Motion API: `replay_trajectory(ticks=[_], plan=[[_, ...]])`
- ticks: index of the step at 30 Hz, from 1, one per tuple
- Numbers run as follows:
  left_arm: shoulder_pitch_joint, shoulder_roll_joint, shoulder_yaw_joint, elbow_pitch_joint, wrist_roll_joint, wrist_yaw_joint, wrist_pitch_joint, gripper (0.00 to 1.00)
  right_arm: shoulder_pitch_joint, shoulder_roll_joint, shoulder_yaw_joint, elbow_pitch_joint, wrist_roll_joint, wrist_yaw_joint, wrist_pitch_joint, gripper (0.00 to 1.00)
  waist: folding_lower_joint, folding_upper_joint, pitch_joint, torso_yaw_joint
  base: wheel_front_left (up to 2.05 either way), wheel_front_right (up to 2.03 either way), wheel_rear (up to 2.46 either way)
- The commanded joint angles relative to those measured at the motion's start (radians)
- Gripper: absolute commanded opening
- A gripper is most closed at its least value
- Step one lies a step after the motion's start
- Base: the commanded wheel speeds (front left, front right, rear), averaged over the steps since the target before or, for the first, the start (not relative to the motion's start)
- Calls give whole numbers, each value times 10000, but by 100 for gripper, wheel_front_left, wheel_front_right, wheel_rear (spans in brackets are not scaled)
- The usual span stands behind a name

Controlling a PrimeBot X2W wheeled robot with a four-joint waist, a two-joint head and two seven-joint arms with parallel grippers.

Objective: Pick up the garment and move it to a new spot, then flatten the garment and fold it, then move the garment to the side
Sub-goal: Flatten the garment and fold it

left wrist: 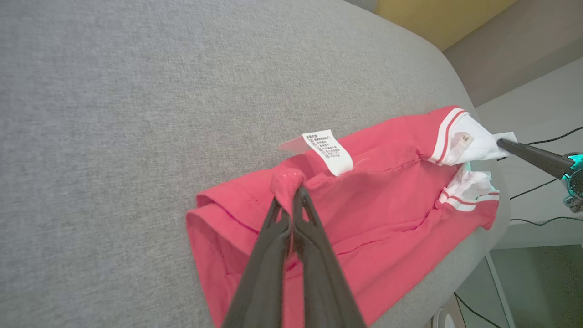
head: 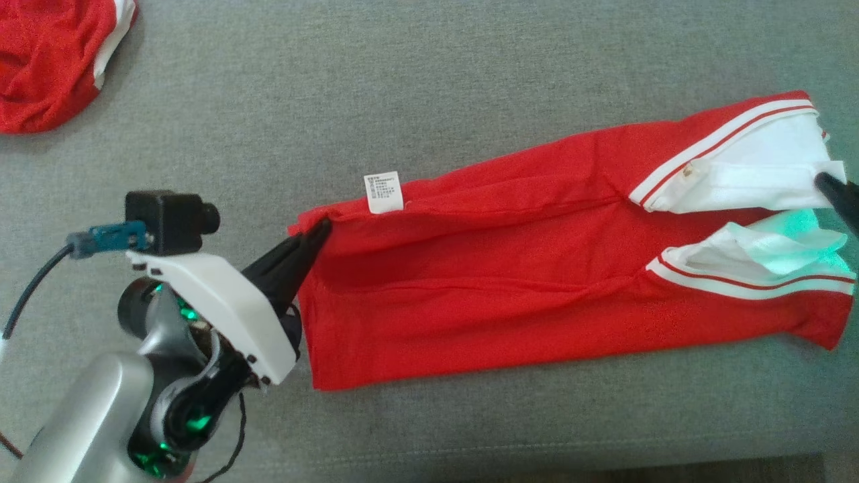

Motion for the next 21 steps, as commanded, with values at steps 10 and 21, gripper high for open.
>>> replay_trajectory(ticks=[10,21], plan=[[-82,491,772,-756,-83,113,-106,0,574,-177,-538,-747,289,-7,298,0,1,-1,-186,-30,0,0,0],[636,1206,59,182,1296,464,-65,100,1043,-96,-319,-442,-162,-7,1660,100,1,-1,-252,-118,0,0,0]])
